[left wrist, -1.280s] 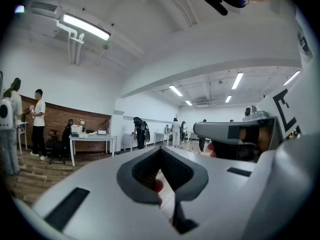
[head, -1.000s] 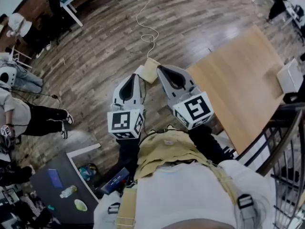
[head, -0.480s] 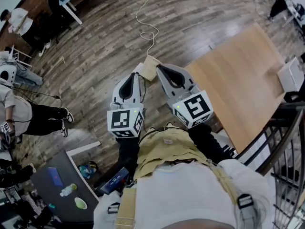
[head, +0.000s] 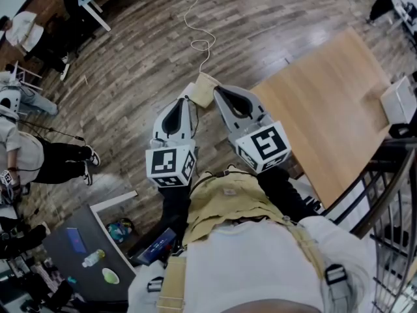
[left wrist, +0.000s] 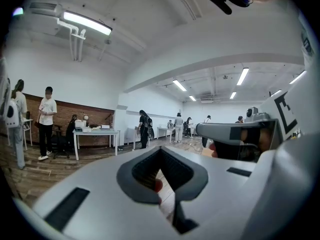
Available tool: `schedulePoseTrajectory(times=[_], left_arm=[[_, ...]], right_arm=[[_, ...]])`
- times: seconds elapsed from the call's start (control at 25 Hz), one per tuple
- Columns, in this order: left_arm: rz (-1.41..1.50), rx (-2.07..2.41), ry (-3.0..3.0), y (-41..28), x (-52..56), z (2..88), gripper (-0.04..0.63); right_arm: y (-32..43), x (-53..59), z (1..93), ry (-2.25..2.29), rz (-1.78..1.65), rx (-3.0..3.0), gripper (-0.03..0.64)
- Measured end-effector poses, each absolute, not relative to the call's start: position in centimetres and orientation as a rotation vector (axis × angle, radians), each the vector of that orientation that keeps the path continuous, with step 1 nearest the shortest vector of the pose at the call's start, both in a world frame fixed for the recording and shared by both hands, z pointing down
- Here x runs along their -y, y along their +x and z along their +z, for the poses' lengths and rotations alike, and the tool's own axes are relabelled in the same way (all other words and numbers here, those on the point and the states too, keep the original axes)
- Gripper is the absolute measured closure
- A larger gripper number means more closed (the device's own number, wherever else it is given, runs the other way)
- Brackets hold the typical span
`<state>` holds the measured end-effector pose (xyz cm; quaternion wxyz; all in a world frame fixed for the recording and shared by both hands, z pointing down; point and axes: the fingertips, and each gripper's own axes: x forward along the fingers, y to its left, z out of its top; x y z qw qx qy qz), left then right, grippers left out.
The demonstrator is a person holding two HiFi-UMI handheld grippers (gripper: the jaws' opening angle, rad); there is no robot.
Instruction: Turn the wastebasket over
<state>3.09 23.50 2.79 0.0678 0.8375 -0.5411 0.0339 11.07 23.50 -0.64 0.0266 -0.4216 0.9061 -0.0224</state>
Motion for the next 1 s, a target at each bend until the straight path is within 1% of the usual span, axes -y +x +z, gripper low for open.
schedulePoseTrajectory(times=[0.68,1.0], left_arm=[[0.120,1.648,2.478,4.2,-23.6,4.3,0.598],[0.165,1.626,2.466,4.8,-23.5,5.5,0.598]], right_arm=[[11.9,-23.7,0.4,-1.247,-0.079,-2.826,0.597],[12.4,-23.3,1.7,-1.217,-0.160,-2.823,0.597]])
